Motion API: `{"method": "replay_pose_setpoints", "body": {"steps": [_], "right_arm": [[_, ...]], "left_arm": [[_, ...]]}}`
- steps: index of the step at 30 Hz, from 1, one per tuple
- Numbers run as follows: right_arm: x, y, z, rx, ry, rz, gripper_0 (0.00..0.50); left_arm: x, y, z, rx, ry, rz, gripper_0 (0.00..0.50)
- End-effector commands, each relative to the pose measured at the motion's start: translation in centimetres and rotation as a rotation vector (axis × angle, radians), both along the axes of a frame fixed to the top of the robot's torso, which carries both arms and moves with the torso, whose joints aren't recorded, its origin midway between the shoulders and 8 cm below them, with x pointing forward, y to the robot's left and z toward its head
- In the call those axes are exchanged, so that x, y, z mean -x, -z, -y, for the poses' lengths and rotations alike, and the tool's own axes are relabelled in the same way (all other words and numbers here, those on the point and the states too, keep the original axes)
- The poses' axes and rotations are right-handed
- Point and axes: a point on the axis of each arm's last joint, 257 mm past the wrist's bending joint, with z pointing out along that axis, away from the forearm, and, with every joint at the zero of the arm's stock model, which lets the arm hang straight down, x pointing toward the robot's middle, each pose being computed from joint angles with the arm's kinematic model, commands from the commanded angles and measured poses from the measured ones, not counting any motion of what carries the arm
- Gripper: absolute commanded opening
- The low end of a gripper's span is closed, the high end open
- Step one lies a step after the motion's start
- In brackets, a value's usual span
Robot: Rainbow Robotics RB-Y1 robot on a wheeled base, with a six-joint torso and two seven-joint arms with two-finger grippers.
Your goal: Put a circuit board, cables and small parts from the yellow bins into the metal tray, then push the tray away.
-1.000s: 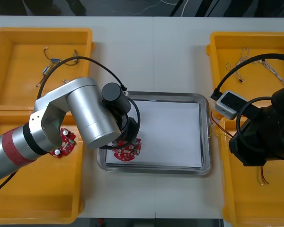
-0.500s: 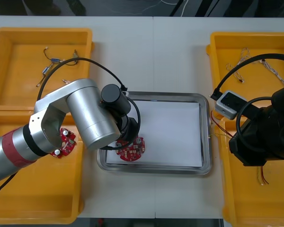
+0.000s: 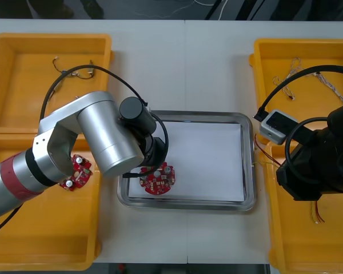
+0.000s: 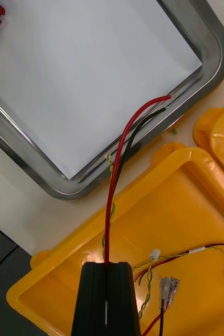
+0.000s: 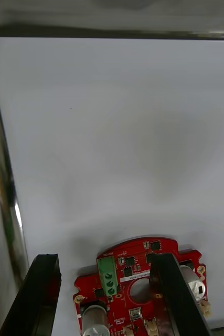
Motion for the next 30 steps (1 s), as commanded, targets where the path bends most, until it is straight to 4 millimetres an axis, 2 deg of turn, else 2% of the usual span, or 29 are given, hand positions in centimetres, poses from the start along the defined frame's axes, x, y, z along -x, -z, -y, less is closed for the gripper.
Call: {"method": "replay_pose_setpoints", "body": {"steps": [1, 9, 18, 23, 30], "right_arm": [[0.1, -0.1, -1.4, 0.026, -0.042, 0.026, 0.000], [-0.1, 1.3, -3.1, 0.090, -0.118, 0.032, 0.000], [-1.6, 2.3, -8.0, 0.074, -0.189, -0.021, 0.000], [-2.6, 2.6, -10.9, 0.059, -0.221, -0.048, 0.000], [-4.1, 3.0, -12.5, 0.094, -0.354, -0.031, 0.000]], "left_arm": [[-0.2, -3.0, -0.9, 0.051, -0.067, 0.006, 0.500], [-0.2, -6.8, -1.8, 0.075, -0.102, -0.005, 0.500], [-0.8, -11.4, -3.6, 0.100, -0.153, -0.015, 0.500], [-1.0, -13.6, -5.6, 0.109, -0.190, -0.022, 0.500], [-1.7, -15.3, -9.0, 0.096, -0.229, -0.003, 0.500]]}}
